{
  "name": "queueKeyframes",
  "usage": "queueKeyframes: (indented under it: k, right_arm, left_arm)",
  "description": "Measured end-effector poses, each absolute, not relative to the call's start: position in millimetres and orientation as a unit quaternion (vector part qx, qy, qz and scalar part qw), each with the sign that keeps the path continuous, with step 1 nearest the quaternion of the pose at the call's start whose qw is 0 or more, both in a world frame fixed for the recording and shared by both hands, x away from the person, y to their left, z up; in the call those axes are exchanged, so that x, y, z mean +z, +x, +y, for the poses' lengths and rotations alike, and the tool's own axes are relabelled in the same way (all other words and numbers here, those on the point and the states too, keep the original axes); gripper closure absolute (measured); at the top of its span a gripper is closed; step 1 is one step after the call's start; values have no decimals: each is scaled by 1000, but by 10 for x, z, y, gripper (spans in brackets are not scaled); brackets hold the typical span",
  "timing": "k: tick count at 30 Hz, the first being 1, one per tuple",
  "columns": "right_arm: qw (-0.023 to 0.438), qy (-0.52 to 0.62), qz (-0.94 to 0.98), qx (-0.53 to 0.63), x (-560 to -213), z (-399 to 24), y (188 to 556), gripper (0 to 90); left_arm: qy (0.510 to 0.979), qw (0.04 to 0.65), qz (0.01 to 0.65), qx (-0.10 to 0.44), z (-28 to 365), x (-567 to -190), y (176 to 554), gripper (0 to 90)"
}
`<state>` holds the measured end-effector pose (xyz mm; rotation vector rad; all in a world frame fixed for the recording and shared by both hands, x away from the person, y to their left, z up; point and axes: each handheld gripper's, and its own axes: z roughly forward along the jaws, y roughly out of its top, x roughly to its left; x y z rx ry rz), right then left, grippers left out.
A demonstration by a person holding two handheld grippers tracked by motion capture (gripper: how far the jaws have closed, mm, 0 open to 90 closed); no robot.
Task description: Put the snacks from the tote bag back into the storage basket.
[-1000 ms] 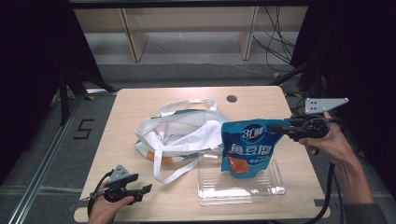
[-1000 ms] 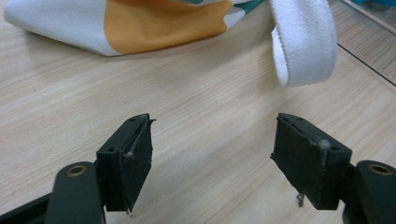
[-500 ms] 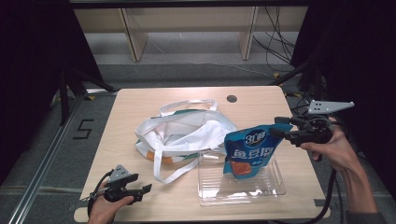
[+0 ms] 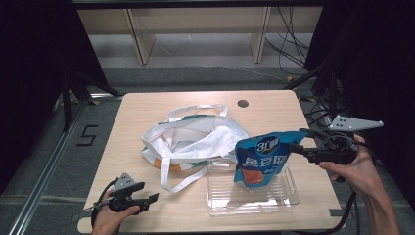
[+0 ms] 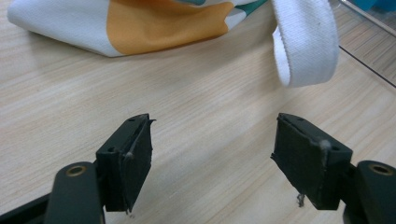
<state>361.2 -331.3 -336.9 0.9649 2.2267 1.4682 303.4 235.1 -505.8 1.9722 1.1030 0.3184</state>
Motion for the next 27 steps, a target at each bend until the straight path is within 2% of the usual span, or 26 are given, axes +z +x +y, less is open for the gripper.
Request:
queueKeyframes:
  k: [1, 2, 5, 9, 20, 25, 27]
  right_arm:
    - [141, 342, 781, 503, -3362, -3323, 3589, 286]
    - [157, 351, 778, 498, -3381, -3321, 3559, 286]
    - [148, 349, 781, 496, -3402, -3322, 3533, 286]
    - [166, 358, 771, 499, -3447, -3347, 3509, 288]
    - [147, 393, 761, 494, -3588, -3455, 3441, 287]
    - [165, 395, 759, 491, -3649, -3490, 3428, 262]
    - [148, 408, 754, 493, -3662, -3467, 3406, 262]
  left_arm:
    - [785, 419, 439, 126, 2351, -5060, 3035, 273]
    - [785, 419, 439, 126, 2351, -5059, 3035, 273]
    - [785, 417, 439, 127, 2350, -5058, 3033, 273]
    - [785, 418, 439, 128, 2350, -5058, 3032, 273]
    - [785, 418, 438, 129, 2353, -5055, 3034, 270]
    - [784, 420, 439, 128, 2353, -5053, 3031, 266]
    - [781, 423, 441, 128, 2349, -5054, 3028, 264]
